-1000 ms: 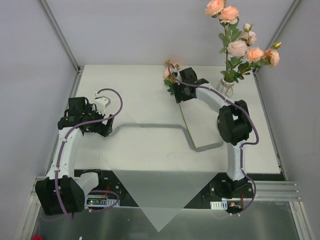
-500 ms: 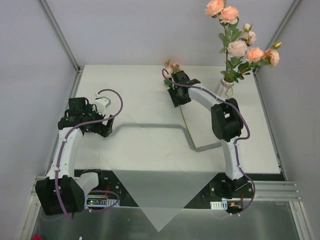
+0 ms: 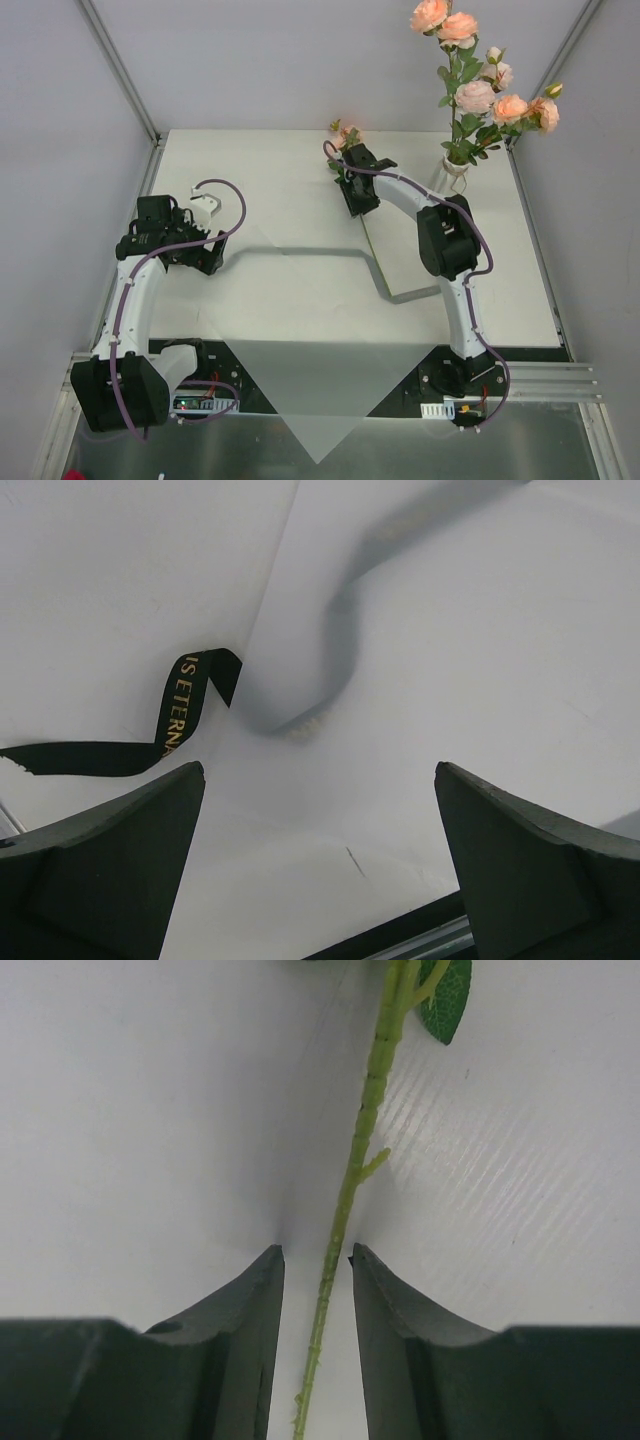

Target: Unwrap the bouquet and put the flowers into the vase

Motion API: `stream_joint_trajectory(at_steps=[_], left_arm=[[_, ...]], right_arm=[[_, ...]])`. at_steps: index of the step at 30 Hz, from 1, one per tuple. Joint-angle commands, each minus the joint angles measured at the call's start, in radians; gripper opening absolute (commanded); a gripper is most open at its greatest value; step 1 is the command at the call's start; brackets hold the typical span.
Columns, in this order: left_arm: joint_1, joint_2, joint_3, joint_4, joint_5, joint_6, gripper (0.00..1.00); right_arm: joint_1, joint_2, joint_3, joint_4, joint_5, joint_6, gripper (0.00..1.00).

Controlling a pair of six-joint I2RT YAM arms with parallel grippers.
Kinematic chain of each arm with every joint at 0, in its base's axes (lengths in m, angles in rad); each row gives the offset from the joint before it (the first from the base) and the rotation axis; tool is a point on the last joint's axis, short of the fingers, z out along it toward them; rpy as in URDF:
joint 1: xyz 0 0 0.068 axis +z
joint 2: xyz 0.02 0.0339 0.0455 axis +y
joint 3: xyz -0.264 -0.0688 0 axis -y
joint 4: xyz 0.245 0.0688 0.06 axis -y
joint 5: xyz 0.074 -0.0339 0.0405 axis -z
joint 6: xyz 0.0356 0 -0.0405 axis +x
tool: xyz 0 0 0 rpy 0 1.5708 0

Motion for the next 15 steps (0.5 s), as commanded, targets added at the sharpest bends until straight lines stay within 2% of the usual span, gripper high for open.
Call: stream_joint_trajectory(at_steps=[1, 8, 12, 15], left_arm=[[-0.007, -0.028, -0.004, -0.004, 0.0, 0.017, 0.99], [-0.007, -0.035, -0.005, -0.004, -0.009, 0.018, 0.99], [-0.006, -0.04, -0.005, -0.004, -0.015, 0.018, 0.99], [-0.006, -0.04, -0.007, -0.002, -0.02, 0.021, 0.99]], right_arm=[[-0.005, 0.009, 0.044, -0.033, -0.007, 0.027, 0.32], [-0.005, 0.001, 0.056, -0.03, -0.02, 0.042, 0.01], [-0.011, -0.025, 0.07, -0.024, -0.024, 0.051, 0.01], [-0.019, -0.132, 0.052, 0.026, -0.062, 0.067, 0.01]])
